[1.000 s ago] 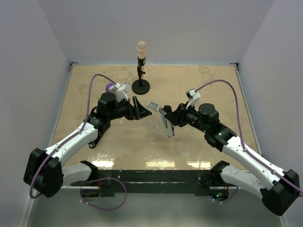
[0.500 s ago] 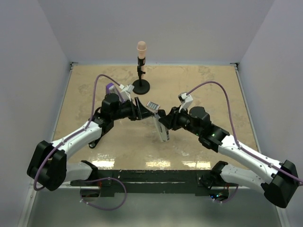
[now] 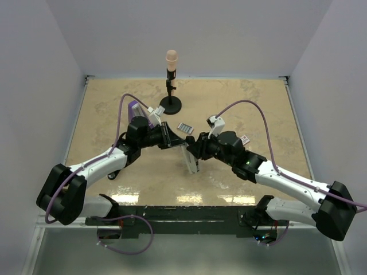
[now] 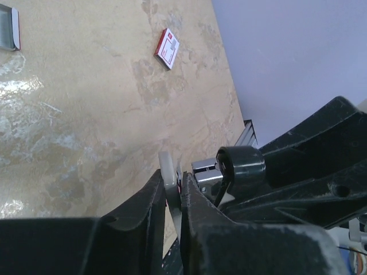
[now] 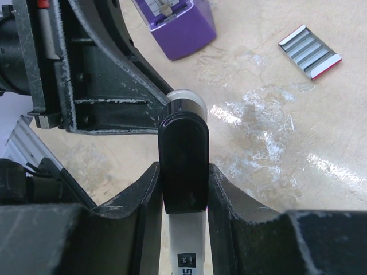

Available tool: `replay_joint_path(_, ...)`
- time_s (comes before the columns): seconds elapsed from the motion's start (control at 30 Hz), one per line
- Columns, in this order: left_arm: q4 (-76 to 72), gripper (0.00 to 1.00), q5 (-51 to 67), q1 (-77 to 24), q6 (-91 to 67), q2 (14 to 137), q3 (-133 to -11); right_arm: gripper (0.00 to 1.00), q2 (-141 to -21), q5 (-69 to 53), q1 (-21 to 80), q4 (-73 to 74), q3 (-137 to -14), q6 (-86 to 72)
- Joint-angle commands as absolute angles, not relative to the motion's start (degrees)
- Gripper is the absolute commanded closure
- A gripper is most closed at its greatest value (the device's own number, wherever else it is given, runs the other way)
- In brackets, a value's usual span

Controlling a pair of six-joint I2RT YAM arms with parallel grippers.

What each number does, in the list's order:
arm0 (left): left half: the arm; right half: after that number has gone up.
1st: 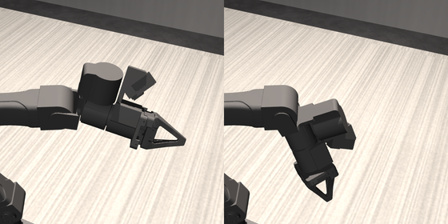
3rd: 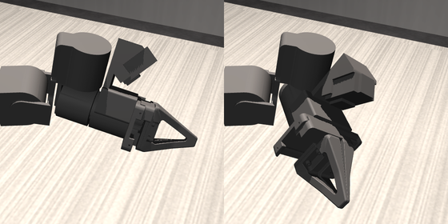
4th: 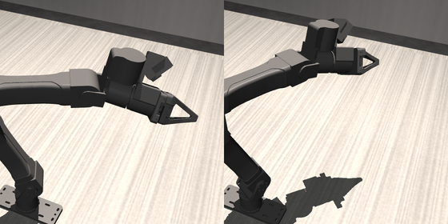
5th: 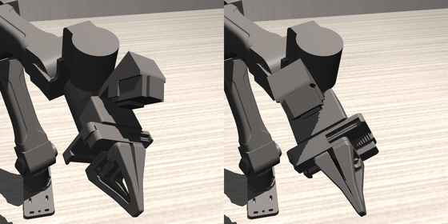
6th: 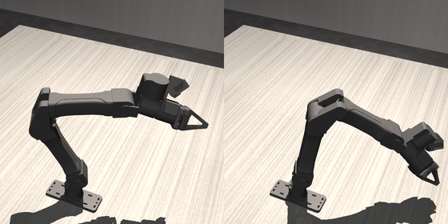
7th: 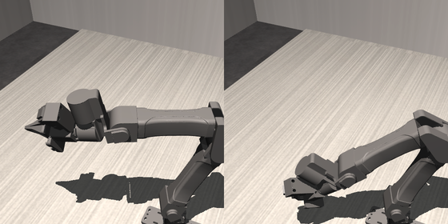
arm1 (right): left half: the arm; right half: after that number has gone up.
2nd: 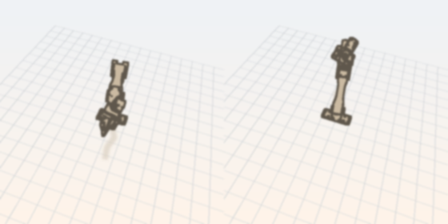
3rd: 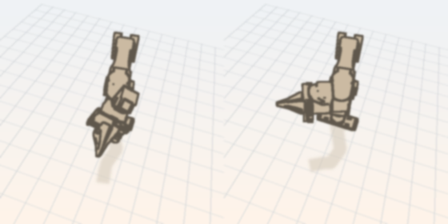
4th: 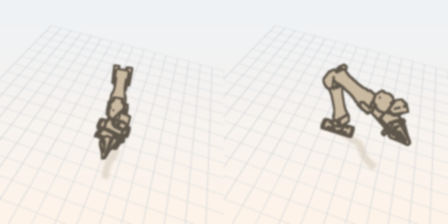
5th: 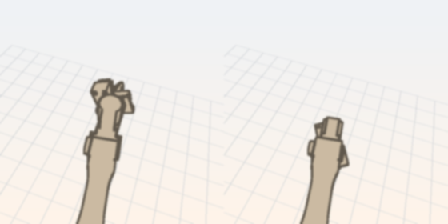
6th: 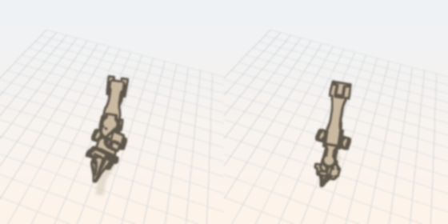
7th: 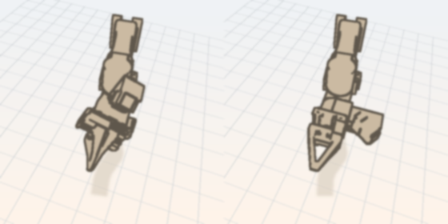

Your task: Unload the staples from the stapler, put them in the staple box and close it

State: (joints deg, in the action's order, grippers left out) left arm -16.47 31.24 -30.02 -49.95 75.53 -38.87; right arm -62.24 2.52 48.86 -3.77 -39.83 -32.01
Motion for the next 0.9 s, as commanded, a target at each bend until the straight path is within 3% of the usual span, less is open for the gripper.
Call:
replay_joint_path(0.0, -24.2, 0.95, 34.3, -30.5, -52.5, 76.6, -37.4, 1.00, -61.5, 2.5, 49.7, -11.3, -41.2, -32.4)
replay_joint_path(0.07, -25.2, 1.00, 34.9, -30.6, -52.4, 76.5, -37.1, 0.88, -62.5, 3.3, 49.7, -8.4, -43.6, -31.5)
replay_joint_path(0.1, -25.2, 1.00, 35.5, -30.6, -52.1, 76.3, -37.2, 0.77, -62.8, 3.2, 49.6, -5.0, -44.6, -30.4)
replay_joint_path(0.17, -25.1, 1.00, 35.9, -30.6, -50.7, 75.7, -37.3, 0.64, -64.4, 3.3, 49.6, -1.9, -48.1, -28.8)
replay_joint_path(0.2, -24.6, 1.00, 35.9, -30.5, -50.3, 75.4, -37.3, 0.51, -65.1, 3.3, 49.6, 1.6, -49.0, -27.3)
replay_joint_path(0.3, -23.9, 1.00, 36.9, -30.6, -48.9, 74.8, -37.5, 0.43, -66.8, 2.3, 49.6, 4.4, -51.4, -25.9)
replay_joint_path(0.67, -22.2, 1.00, 36.5, -30.6, -46.2, 72.3, -37.6, 0.48, -69.0, 2.7, 49.6, 7.3, -52.3, -25.6)
replay_joint_path(0.73, -22.1, 1.00, 36.2, -30.6, -46.1, 72.2, -37.7, 0.55, -69.3, 2.5, 49.5, 7.5, -52.3, -25.5)
replay_joint_path(0.77, -22.1, 1.00, 35.8, -30.6, -46.0, 72.1, -37.7, 0.65, -69.3, 2.7, 49.6, 7.8, -52.4, -25.3)
replay_joint_path(0.87, -19.2, 1.00, 32.6, -30.5, -44.7, 71.5, -38.8, 0.80, -69.0, 3.8, 49.6, 9.8, -52.8, -24.8)
